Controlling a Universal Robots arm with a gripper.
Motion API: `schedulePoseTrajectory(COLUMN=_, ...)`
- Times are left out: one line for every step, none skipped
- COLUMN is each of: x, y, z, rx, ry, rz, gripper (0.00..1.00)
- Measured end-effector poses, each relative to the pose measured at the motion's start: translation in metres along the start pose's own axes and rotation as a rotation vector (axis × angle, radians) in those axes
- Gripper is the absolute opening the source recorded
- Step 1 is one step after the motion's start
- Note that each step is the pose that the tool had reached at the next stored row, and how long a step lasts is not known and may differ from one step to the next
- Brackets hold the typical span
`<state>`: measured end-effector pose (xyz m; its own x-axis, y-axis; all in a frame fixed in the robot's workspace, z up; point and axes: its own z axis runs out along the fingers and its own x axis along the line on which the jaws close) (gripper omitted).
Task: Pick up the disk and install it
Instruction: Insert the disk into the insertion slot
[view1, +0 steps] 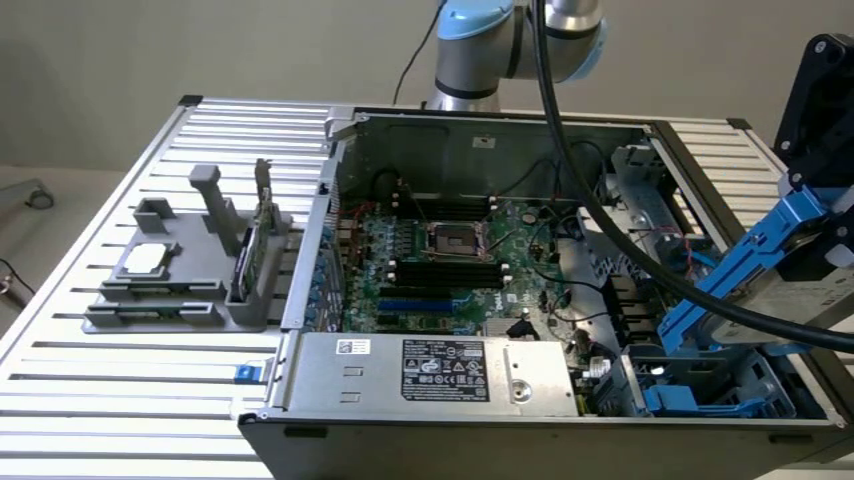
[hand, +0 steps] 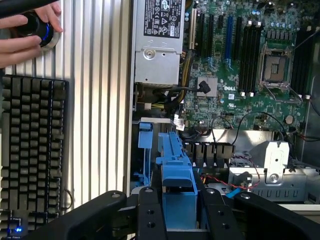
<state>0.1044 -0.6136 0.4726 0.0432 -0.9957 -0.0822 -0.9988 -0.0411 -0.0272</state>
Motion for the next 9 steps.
schedulePoseTrajectory(x=0.0, y=0.0, z=0.0, rx=0.0, ry=0.0, rz=0.0, gripper=0.33)
schedulePoseTrajectory(x=0.0, y=0.0, z=0.0, rx=0.0, ry=0.0, rz=0.0, gripper=0.33)
schedulePoseTrajectory(x=0.0, y=0.0, z=0.0, rx=0.0, ry=0.0001, rz=0.0, gripper=0.33)
schedulePoseTrajectory(x=0.0, y=0.0, z=0.0002, rx=0.0, ry=0.0001, rz=0.0, gripper=0.33)
schedulePoseTrajectory(x=-0.0004, y=0.0004, z=0.0006, rx=0.0009, ry=0.002, rz=0.0, gripper=0.33)
schedulePoseTrajectory(x=-0.0013, y=0.0011, z=0.0014, rx=0.0017, ry=0.0074, rz=0.0, gripper=0.33)
schedulePoseTrajectory(x=-0.0021, y=0.0017, z=0.0023, rx=0.0016, ry=0.0124, rz=0.0, gripper=0.33)
schedulePoseTrajectory(x=-0.0029, y=0.0021, z=0.0038, rx=0.0016, ry=0.0158, rz=0.001, gripper=0.33)
schedulePoseTrajectory(x=-0.0037, y=0.0023, z=0.0053, rx=0.0016, ry=0.0183, rz=0.002, gripper=0.33)
